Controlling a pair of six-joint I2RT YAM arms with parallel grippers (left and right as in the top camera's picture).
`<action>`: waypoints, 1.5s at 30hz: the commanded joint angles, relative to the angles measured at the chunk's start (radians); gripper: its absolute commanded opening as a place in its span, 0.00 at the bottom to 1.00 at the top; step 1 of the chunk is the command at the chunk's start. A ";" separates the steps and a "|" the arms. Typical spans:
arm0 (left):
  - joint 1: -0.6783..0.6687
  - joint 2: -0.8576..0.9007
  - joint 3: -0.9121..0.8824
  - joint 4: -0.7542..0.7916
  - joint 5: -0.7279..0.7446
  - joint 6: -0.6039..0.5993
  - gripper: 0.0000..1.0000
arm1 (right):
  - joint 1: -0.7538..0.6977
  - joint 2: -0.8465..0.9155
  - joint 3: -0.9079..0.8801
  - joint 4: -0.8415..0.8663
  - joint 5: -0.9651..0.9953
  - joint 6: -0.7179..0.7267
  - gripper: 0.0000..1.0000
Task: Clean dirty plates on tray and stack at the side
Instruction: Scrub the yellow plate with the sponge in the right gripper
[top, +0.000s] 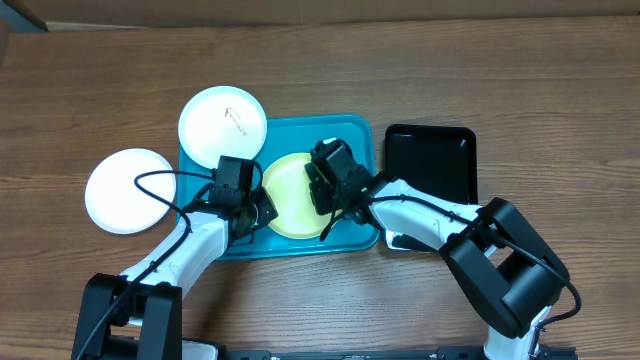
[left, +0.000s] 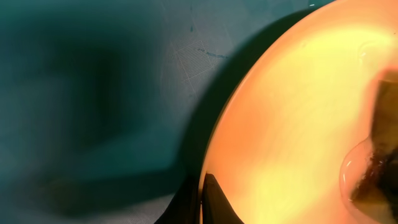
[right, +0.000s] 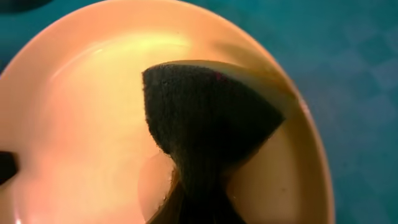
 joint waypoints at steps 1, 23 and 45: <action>-0.003 0.010 -0.013 -0.006 -0.001 -0.017 0.04 | 0.025 -0.006 0.045 -0.008 -0.088 0.018 0.04; -0.003 0.010 -0.013 -0.008 -0.001 -0.013 0.04 | -0.025 -0.122 0.081 -0.257 -0.016 0.061 0.04; -0.003 0.010 -0.013 -0.007 -0.001 -0.014 0.04 | -0.025 0.021 0.057 -0.183 -0.166 0.258 0.04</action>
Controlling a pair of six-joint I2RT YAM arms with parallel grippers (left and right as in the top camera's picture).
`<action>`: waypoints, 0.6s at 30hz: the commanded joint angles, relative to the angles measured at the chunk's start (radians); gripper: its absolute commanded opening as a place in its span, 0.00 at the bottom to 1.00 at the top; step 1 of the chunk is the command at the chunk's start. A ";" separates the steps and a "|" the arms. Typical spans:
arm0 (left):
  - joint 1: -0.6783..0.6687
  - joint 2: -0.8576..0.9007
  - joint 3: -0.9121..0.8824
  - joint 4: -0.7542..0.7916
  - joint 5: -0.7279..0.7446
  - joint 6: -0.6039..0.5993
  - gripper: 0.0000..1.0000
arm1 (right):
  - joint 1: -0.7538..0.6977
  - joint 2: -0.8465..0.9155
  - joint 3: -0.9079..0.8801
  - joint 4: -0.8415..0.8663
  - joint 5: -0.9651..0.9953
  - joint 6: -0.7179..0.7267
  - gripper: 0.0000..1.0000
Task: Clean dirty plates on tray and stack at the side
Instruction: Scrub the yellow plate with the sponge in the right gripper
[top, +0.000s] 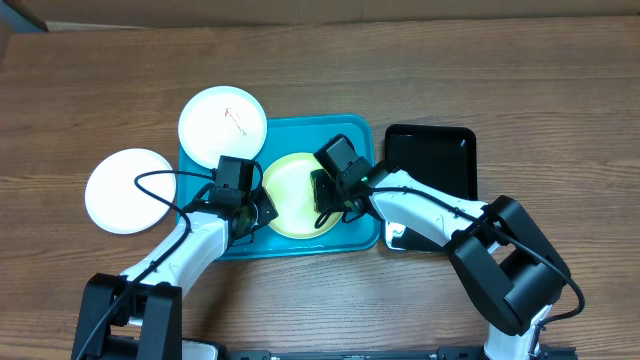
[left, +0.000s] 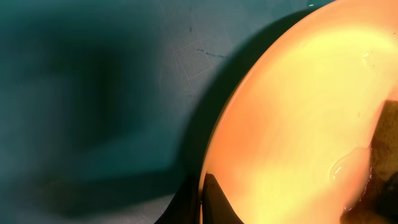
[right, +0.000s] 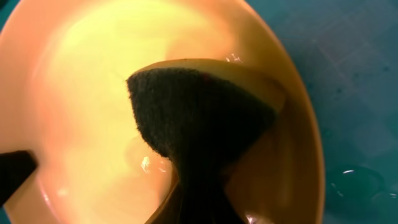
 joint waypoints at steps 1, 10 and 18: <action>-0.003 0.010 -0.013 -0.007 -0.001 -0.014 0.04 | 0.002 0.018 -0.010 0.014 -0.113 0.052 0.04; -0.003 0.010 -0.013 -0.007 -0.001 -0.014 0.04 | 0.023 0.018 -0.009 0.111 -0.229 0.093 0.04; -0.003 0.010 -0.013 -0.013 -0.002 -0.003 0.04 | -0.044 -0.062 0.046 0.132 -0.326 0.031 0.04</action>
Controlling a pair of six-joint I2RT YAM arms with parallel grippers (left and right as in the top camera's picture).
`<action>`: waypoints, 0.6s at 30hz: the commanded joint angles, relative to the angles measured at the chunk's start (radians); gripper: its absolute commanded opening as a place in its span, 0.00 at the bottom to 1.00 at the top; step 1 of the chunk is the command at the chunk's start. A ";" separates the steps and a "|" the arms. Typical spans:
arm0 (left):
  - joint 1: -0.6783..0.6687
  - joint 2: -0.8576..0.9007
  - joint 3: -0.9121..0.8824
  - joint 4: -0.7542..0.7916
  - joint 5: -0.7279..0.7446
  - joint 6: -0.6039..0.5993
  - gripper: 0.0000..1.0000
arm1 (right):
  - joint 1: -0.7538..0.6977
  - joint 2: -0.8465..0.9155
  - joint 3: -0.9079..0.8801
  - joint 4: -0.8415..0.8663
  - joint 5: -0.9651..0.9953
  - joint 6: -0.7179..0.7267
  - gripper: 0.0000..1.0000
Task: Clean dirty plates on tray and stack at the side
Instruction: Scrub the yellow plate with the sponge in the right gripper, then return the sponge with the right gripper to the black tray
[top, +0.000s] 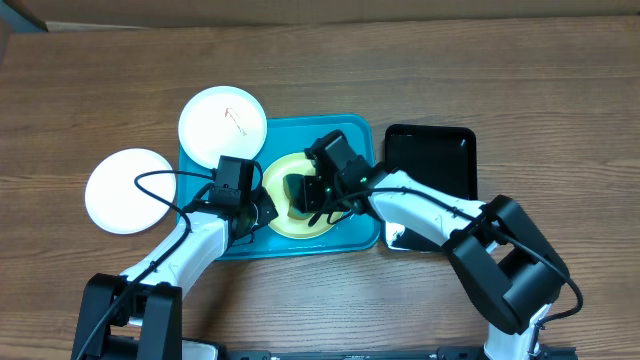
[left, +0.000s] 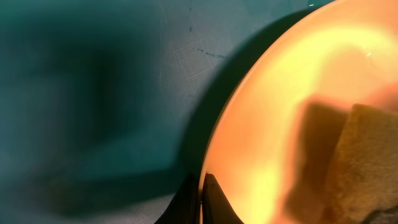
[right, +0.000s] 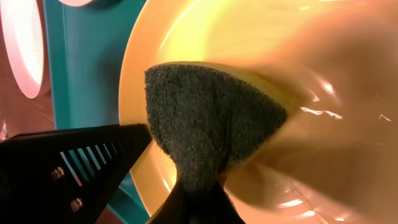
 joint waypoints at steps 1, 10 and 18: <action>-0.003 0.010 -0.013 -0.012 -0.002 0.002 0.04 | -0.055 -0.091 0.050 -0.010 -0.037 -0.045 0.04; -0.003 0.010 -0.013 -0.012 -0.003 0.002 0.04 | -0.241 -0.257 0.051 -0.332 0.073 -0.198 0.04; -0.003 0.010 -0.013 -0.011 -0.001 0.004 0.04 | -0.349 -0.257 0.023 -0.639 0.427 -0.270 0.04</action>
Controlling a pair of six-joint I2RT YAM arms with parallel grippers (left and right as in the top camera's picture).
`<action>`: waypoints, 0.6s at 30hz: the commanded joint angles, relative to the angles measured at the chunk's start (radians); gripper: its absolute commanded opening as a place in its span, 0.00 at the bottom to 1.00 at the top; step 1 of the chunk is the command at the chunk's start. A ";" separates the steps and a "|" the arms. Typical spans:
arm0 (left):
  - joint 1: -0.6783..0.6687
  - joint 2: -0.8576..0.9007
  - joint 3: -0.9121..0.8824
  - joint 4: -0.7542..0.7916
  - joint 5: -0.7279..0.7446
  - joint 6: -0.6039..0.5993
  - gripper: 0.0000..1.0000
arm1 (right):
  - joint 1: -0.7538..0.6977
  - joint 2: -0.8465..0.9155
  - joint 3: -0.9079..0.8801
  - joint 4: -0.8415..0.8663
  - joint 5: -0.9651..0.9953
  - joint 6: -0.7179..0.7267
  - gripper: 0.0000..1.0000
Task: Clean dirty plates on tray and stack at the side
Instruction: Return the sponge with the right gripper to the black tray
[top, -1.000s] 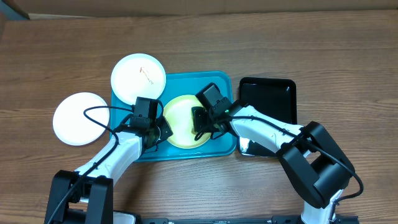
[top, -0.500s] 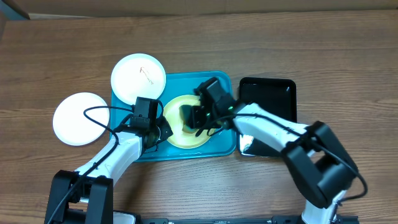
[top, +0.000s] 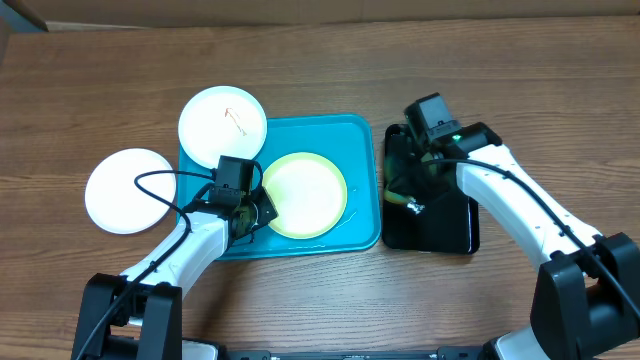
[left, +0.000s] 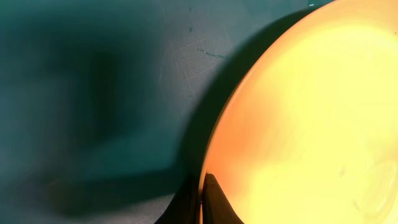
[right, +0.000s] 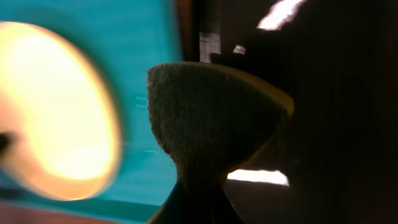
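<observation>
A yellow plate (top: 305, 195) lies in the teal tray (top: 362, 135), bare and wet-looking. My left gripper (top: 258, 210) is shut on the plate's left rim; in the left wrist view its fingertips (left: 202, 186) pinch the edge of the yellow plate (left: 298, 124). My right gripper (top: 400, 193) hangs over the left part of the black tray (top: 450, 140), shut on a dark-faced sponge (right: 211, 118). From the right wrist, the yellow plate (right: 56, 112) sits blurred at the left.
A white plate (top: 222, 122) with a faint mark overlaps the teal tray's upper left corner. A second white plate (top: 128, 190) lies on the wooden table to the left. The black tray sits right beside the teal tray.
My right gripper has moved with the sponge from the middle of the yellow plate to over the black tray at the right. The left gripper still pinches the plate's rim.
My left gripper held the plate's left rim throughout. The sponge in my right gripper was pressed on the plate's right part, then its lower right, then near its middle. Now the sponge is off the plate, over the black tray.
</observation>
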 joint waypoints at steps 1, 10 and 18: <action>-0.003 0.009 -0.011 -0.011 0.007 0.010 0.04 | -0.019 0.000 -0.027 -0.014 0.219 -0.044 0.04; -0.002 -0.094 0.080 -0.092 -0.056 0.111 0.04 | -0.057 0.001 -0.201 0.137 0.283 -0.020 0.04; -0.002 -0.175 0.194 -0.224 -0.217 0.227 0.04 | -0.094 0.001 -0.252 0.186 0.283 0.006 0.22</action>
